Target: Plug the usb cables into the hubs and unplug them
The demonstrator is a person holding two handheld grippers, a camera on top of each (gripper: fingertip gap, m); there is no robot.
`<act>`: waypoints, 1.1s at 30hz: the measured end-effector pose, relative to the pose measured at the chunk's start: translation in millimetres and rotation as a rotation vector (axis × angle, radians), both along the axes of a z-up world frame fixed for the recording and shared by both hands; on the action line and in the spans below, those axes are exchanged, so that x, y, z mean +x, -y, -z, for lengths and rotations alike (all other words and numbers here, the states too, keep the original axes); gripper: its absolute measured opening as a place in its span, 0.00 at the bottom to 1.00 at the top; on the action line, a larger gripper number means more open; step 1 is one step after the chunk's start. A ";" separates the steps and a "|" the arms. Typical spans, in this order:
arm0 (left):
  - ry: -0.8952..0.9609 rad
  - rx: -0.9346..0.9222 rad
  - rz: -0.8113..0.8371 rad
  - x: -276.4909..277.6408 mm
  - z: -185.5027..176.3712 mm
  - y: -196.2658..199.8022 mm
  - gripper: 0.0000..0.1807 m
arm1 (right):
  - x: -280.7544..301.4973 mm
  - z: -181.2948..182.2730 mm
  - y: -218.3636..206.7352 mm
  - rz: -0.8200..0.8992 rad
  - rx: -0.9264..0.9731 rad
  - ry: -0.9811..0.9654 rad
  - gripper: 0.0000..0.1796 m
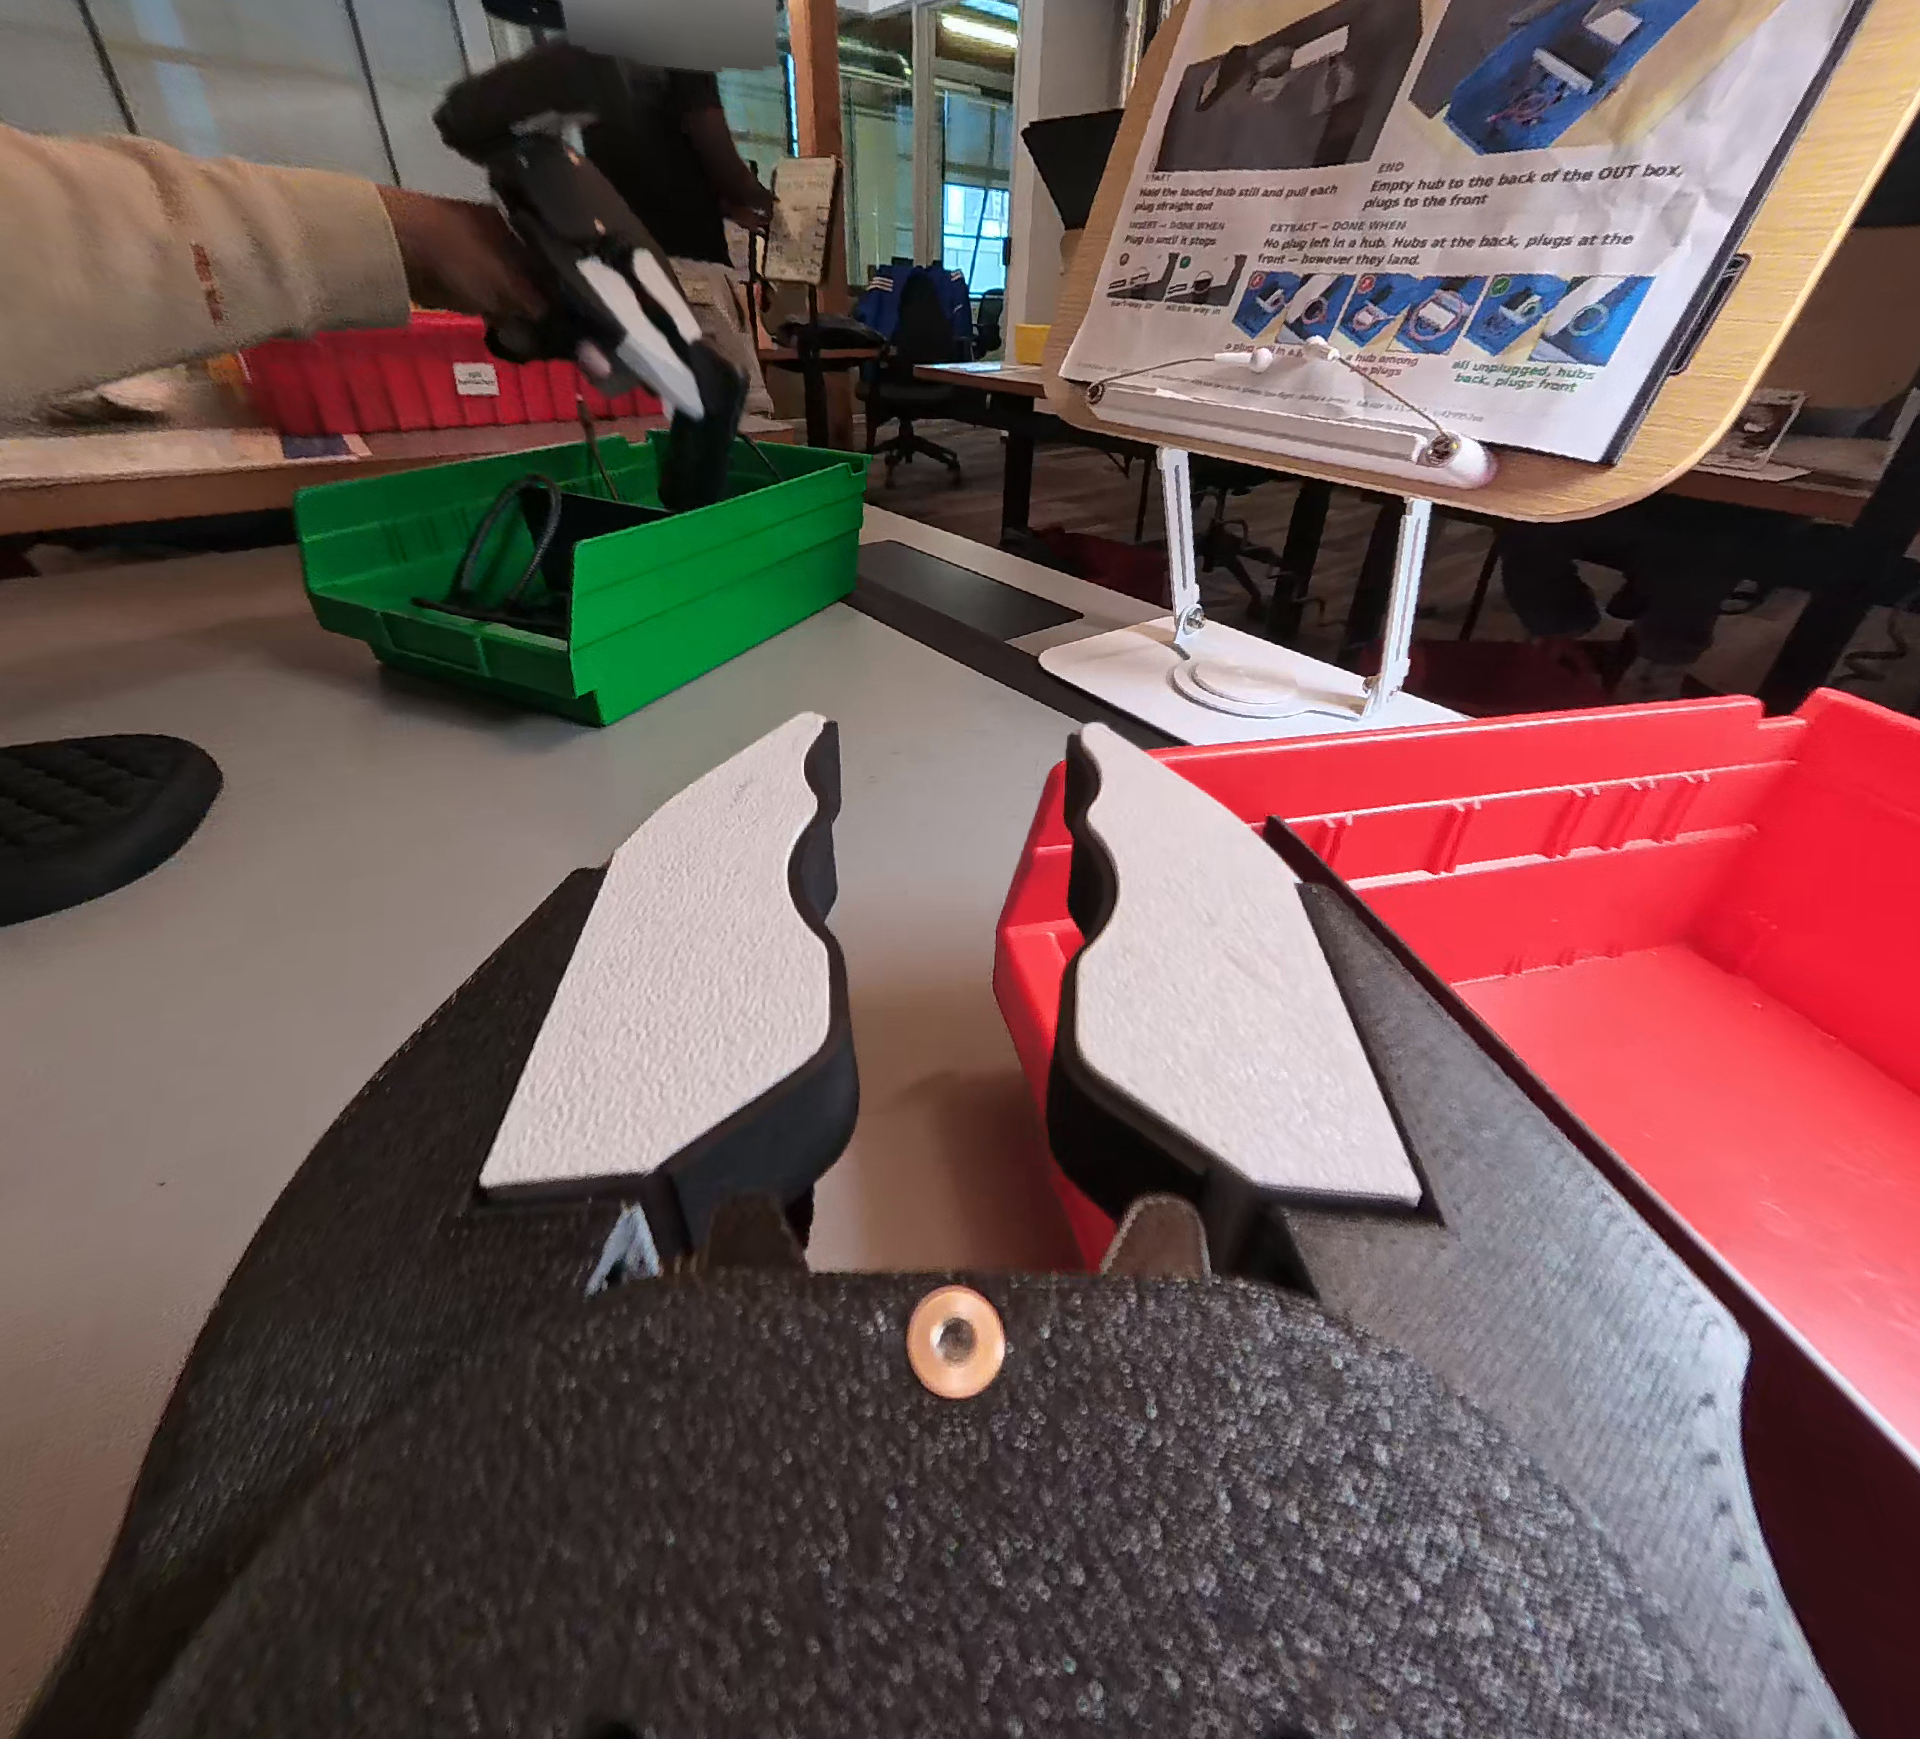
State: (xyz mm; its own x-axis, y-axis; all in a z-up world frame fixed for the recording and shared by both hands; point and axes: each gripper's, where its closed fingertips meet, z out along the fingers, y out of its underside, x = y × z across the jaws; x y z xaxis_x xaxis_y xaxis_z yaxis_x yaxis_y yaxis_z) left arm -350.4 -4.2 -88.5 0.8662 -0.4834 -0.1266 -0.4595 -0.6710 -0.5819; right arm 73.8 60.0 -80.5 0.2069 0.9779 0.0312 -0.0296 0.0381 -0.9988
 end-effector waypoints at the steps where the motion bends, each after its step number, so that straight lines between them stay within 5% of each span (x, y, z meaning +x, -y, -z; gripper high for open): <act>1: 0.009 0.043 -0.013 -0.4 -12.8 -0.5 0.08 | -0.4 0.5 0.7 0.000 0.004 0.004 0.23; 11: 0.115 0.556 -0.054 33.2 -157.8 8.2 0.07 | -6.0 -6.8 3.7 -0.006 0.021 0.009 0.22; 19: 0.441 0.860 0.183 147.6 -238.5 36.8 0.07 | -41.7 -78.2 50.8 -0.151 0.140 -0.045 0.22; 27: 0.897 0.958 0.625 273.2 -221.2 85.2 0.07 | -82.1 -150.6 110.0 -0.337 0.232 -0.107 0.26; 33: 1.128 0.911 0.727 311.8 -187.7 89.0 0.07 | -95.4 -128.9 137.3 -0.407 0.207 -0.074 0.22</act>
State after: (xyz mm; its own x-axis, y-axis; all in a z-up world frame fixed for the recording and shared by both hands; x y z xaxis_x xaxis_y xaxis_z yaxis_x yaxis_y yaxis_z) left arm -38.6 -93.2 99.2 0.3466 -0.9349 -0.0770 0.4046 0.2231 -0.8869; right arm -21.5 -77.3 48.4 -0.1835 0.9548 0.2340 -0.1542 0.2071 -0.9661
